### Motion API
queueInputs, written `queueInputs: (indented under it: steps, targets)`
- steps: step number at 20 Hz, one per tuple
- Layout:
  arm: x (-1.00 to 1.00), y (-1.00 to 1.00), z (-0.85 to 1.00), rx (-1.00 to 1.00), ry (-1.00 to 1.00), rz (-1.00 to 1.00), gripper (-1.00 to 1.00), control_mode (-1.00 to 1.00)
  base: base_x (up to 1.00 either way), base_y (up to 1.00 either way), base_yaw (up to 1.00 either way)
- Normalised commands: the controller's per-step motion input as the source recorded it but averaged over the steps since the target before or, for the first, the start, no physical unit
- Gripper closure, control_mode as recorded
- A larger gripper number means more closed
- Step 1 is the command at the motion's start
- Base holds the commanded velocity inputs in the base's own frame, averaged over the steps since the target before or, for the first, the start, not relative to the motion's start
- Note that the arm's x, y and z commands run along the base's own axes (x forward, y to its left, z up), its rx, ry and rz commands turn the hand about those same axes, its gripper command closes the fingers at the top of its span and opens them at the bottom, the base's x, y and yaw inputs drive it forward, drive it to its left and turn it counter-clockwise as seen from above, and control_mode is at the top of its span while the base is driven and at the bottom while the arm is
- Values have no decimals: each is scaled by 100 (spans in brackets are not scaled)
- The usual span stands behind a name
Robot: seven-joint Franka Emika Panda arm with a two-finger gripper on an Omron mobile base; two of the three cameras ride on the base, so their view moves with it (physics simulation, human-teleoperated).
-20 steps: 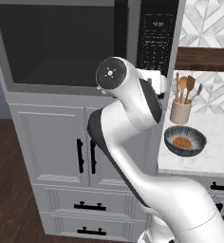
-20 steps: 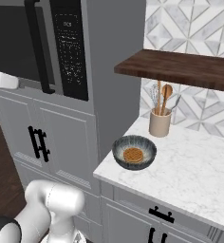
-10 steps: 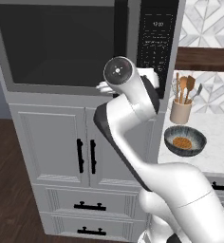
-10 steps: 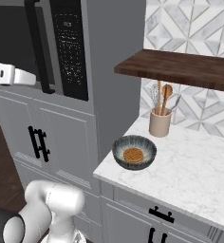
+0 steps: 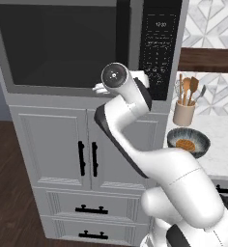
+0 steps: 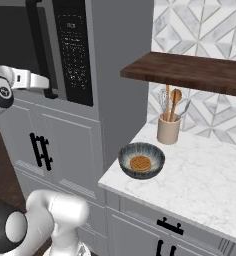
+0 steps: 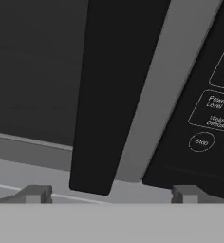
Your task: Open the microwave, place the bowl with waffle inside the microwave, then close the microwave door and turn it on.
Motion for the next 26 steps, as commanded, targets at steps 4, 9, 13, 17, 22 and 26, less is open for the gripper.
queueInputs:
  steps: [4, 9, 13, 17, 22, 26]
  targets:
    - [51, 22, -4, 0, 3, 0, -100, -100, 0, 0, 0]
    - [36, 1, -8, 0, 1, 0, -100, -100, 0, 0, 0]
    - [25, -2, -17, 0, 0, 0, -100, -100, 0, 0, 0]
    - [34, -11, -37, 0, 0, 0, -100, -100, 0, 0, 0]
    - [61, -36, -61, 0, 0, 0, -100, -100, 0, 0, 0]
    - [89, -24, -69, 0, 0, 2, -100, -100, 0, 0, 0]
